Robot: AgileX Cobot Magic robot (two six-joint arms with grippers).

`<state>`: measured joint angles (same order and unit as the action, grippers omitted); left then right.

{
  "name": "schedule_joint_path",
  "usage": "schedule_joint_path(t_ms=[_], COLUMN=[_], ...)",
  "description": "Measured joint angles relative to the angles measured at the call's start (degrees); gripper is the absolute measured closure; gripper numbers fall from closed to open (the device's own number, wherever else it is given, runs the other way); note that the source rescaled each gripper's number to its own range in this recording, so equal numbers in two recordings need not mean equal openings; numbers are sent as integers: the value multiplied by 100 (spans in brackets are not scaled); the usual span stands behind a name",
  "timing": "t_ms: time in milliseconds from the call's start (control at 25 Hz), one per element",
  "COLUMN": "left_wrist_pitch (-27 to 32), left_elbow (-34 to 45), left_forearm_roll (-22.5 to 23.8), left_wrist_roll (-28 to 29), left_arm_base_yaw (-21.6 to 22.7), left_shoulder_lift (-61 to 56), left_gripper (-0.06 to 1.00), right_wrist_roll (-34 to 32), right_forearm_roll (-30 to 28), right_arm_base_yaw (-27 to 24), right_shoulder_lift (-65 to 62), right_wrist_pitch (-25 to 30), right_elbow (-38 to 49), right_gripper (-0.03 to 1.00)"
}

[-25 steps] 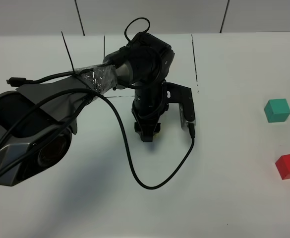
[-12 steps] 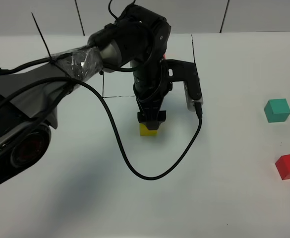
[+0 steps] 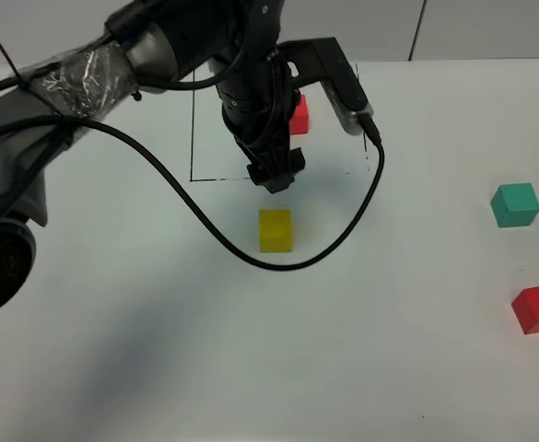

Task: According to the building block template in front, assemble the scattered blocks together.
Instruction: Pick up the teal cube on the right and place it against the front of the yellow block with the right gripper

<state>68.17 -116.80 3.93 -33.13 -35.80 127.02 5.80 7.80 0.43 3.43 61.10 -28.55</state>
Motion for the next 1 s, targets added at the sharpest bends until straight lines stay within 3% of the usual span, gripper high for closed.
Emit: schedule_joint_path(t_ms=[400,680,800,1000], left_wrist_pitch=[0,-15,-292,-709], left_elbow=[163,1483,2261,3408], left_forearm_roll=[-275,-393,-453,-599], left_wrist_roll=[1508,1567,1880,2312], left_arm_base_yaw=[1213,2106,2478,2681], left_shoulder_lift=[-213,-1100,-1718,-3022], left_gripper=[-6,-6,-6,-5], right_wrist_roll=[0,-5,-5,-5], right_forearm_roll=[11,16,16,16], right_arm_base_yaw=[0,0,0,0], right_shoulder_lift=[0,0,0,0], right_wrist_pitch=[0,0,0,0], right_elbow=[0,0,0,0], right_gripper=[-2,-2,-2,-2])
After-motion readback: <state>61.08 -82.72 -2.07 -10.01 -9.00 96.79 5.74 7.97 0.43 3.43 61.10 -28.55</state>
